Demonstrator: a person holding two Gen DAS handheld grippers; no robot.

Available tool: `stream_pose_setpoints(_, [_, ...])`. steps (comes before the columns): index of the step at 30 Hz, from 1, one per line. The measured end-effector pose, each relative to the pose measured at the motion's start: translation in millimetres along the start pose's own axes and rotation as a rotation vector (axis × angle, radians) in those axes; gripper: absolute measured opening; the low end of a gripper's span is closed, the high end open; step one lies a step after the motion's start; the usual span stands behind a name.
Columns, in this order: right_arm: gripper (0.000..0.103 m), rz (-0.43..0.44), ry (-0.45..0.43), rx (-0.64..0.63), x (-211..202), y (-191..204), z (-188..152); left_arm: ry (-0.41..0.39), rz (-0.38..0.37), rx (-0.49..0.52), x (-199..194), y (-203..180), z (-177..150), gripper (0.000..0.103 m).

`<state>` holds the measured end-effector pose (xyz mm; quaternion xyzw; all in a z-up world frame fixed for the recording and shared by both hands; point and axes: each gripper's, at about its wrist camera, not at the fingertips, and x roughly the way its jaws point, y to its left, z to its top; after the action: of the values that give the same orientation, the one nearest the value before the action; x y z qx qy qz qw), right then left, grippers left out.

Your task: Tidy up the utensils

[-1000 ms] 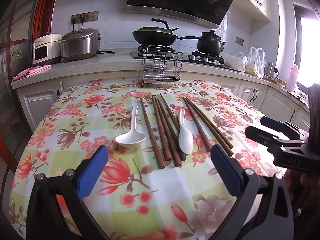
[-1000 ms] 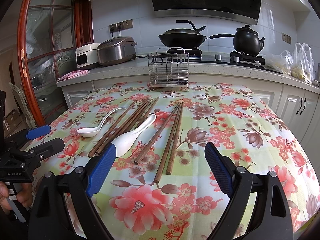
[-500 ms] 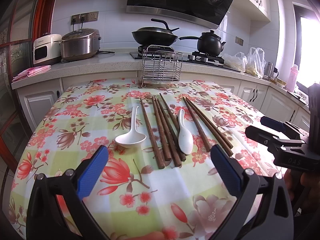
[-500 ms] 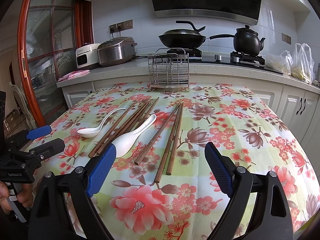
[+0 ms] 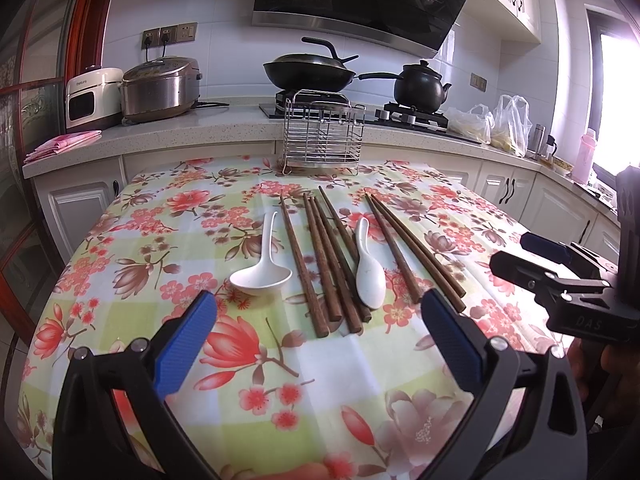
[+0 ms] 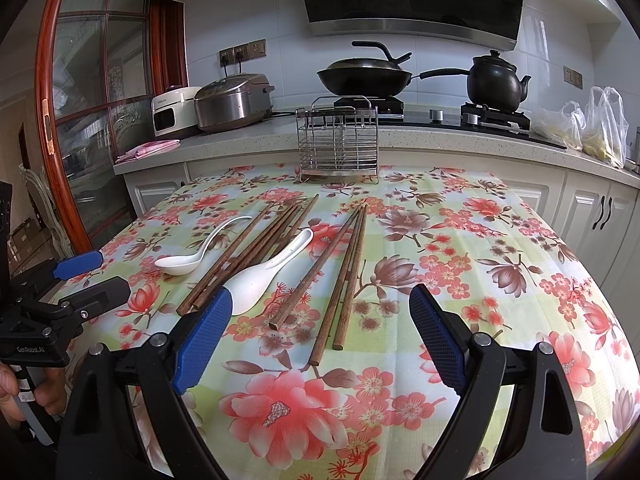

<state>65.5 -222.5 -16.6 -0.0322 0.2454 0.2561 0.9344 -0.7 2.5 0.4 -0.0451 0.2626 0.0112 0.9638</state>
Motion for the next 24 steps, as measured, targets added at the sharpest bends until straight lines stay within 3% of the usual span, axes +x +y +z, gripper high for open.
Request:
stream_pose_setpoints(10, [0.085,-0.007,0.014,0.010,2.2,-2.1,2.7,0.009,-0.001,-0.002,1.0,1.0,2.0,0.099])
stream_pose_setpoints(16, [0.085,-0.060,0.088,0.047,27.0,-18.9,35.8,0.031,0.005,-0.010,12.3,13.3,38.1,0.099])
stream_pose_setpoints(21, [0.085,-0.030,0.225,0.083,82.6,-33.0,61.1,0.185,0.016,-0.010,60.8,26.6,70.7,0.097])
stream_pose_setpoints(24, [0.081,0.011,0.292,0.112,110.6,-32.5,70.6,0.279,-0.004,-0.019,95.8,40.4,82.2,0.082])
